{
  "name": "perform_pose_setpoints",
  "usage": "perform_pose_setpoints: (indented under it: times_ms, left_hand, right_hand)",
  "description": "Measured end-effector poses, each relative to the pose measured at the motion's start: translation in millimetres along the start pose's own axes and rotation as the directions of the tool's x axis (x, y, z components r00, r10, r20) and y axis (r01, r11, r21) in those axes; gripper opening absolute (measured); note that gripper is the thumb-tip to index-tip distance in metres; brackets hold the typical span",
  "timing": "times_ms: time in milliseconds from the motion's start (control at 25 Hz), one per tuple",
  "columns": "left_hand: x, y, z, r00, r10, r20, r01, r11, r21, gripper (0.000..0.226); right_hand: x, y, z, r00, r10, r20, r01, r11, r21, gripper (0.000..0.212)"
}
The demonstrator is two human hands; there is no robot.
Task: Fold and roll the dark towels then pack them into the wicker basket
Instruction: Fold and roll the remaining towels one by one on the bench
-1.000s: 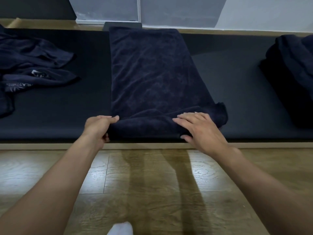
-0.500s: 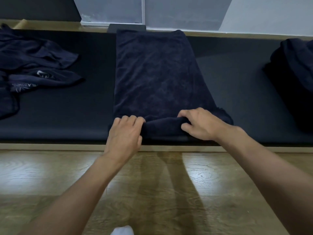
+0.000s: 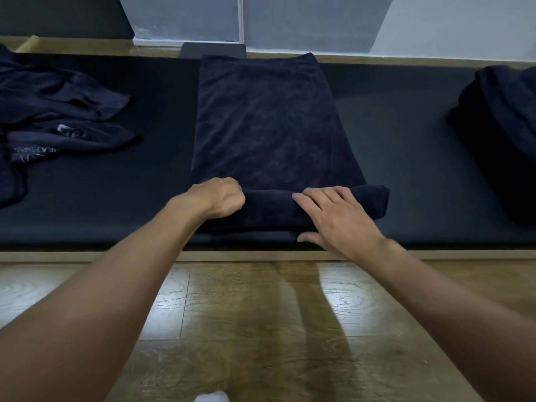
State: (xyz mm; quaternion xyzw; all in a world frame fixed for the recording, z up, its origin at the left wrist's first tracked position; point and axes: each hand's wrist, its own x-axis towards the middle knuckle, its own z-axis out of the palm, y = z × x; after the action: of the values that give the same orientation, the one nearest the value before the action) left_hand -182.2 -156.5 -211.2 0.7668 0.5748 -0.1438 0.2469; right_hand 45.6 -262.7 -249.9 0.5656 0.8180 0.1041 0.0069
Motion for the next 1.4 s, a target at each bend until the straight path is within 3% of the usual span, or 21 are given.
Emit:
perform_pose_setpoints:
  times_ms: [80, 120, 200, 320, 440, 480, 560, 640, 680, 720, 800, 880, 1000, 1080, 1160, 1200, 1280, 1360, 1400]
  left_hand:
    - [-14.5, 5.5, 14.1, 0.951, 0.114, -0.288, -0.05, 0.974, 0.221, 0.037]
    - [-23.3, 6.9, 26.5, 0.868, 0.217, -0.447, -0.074, 0.946, 0.316, 0.037]
    - [-39.1, 7.7, 54.9, 0.753, 0.362, -0.549, -0.139, 0.904, 0.405, 0.053]
    - [-39.1, 2.5, 81.1, 0.786, 0.339, -0.517, -0.086, 0.888, 0.452, 0.072]
    - [-24.6, 12.9, 50.7, 0.833, 0.289, -0.472, -0.071, 0.901, 0.427, 0.053]
    - [-18.1, 15.4, 37.3, 0.869, 0.268, -0.415, -0.105, 0.921, 0.375, 0.048]
    - [-2.3, 14.5, 10.7, 0.942, 0.214, -0.259, -0.154, 0.96, 0.233, 0.046]
    - [10.9, 14.9, -11.1, 0.984, 0.166, -0.068, -0.157, 0.981, 0.115, 0.041]
    - [16.6, 16.6, -19.3, 0.988, 0.153, 0.018, -0.154, 0.986, 0.067, 0.038]
    - [22.9, 19.0, -25.6, 0.986, 0.143, 0.087, -0.148, 0.988, 0.053, 0.038]
    - [29.3, 30.5, -33.1, 0.98, 0.125, 0.154, -0.149, 0.978, 0.15, 0.041]
    - [18.7, 37.3, -21.5, 0.975, 0.211, 0.066, -0.22, 0.891, 0.396, 0.06]
    - [-9.8, 27.4, 21.6, 0.866, 0.444, -0.23, -0.2, 0.729, 0.655, 0.093]
    - [-9.6, 20.9, 33.7, 0.836, 0.447, -0.319, -0.136, 0.731, 0.669, 0.088]
    - [-0.6, 21.9, 27.1, 0.846, 0.426, -0.32, -0.178, 0.792, 0.585, 0.068]
    - [2.8, 24.2, 20.9, 0.855, 0.412, -0.316, -0.21, 0.831, 0.514, 0.056]
    - [15.3, 28.3, 8.6, 0.902, 0.36, -0.239, -0.266, 0.898, 0.351, 0.04]
    - [30.4, 28.5, -10.7, 0.965, 0.264, -0.005, -0.26, 0.952, 0.164, 0.042]
    - [34.6, 30.1, -20.1, 0.969, 0.225, 0.099, -0.234, 0.968, 0.093, 0.045]
  right_hand:
    - [6.1, 2.3, 4.5, 0.999, 0.039, 0.001, -0.039, 0.999, 0.023, 0.057]
    - [14.2, 4.7, 0.0, 0.997, 0.061, 0.042, -0.064, 0.995, 0.075, 0.052]
    - [30.3, 11.2, -7.8, 0.987, 0.077, 0.142, -0.107, 0.969, 0.224, 0.048]
    - [44.7, 21.9, -21.8, 0.942, 0.017, 0.334, -0.183, 0.862, 0.472, 0.042]
    - [67.1, 40.8, -38.4, 0.812, -0.056, 0.58, -0.401, 0.669, 0.626, 0.031]
    - [75.3, 42.6, -42.7, 0.786, -0.059, 0.615, -0.422, 0.677, 0.604, 0.033]
    - [83.4, 35.6, -46.1, 0.83, -0.033, 0.556, -0.3, 0.815, 0.496, 0.053]
    - [72.3, 19.1, -35.1, 0.921, -0.02, 0.388, -0.063, 0.978, 0.2, 0.079]
    - [63.9, 9.4, -29.8, 0.943, -0.02, 0.332, 0.004, 0.999, 0.05, 0.086]
    - [58.7, 2.7, -27.6, 0.954, -0.019, 0.299, 0.032, 0.999, -0.037, 0.084]
    - [62.8, 5.6, -24.8, 0.966, -0.017, 0.26, 0.017, 1.0, 0.003, 0.065]
    - [78.2, 14.3, -27.0, 0.947, -0.023, 0.319, -0.03, 0.986, 0.162, 0.052]
    - [96.3, 20.9, -38.6, 0.827, -0.004, 0.562, -0.209, 0.926, 0.314, 0.065]
    - [105.0, 17.1, -45.3, 0.716, -0.023, 0.698, -0.302, 0.891, 0.339, 0.074]
    - [110.6, 14.4, -49.1, 0.674, -0.024, 0.738, -0.377, 0.848, 0.372, 0.069]
    - [108.8, 12.8, -50.5, 0.702, -0.021, 0.712, -0.362, 0.851, 0.382, 0.061]
    - [91.5, 11.5, -45.0, 0.863, -0.01, 0.505, -0.16, 0.943, 0.292, 0.058]
    - [67.3, 4.4, -30.0, 0.961, -0.043, 0.274, 0.048, 0.999, -0.014, 0.084]
    - [59.3, -0.4, -24.3, 0.975, -0.037, 0.22, 0.062, 0.992, -0.109, 0.09]
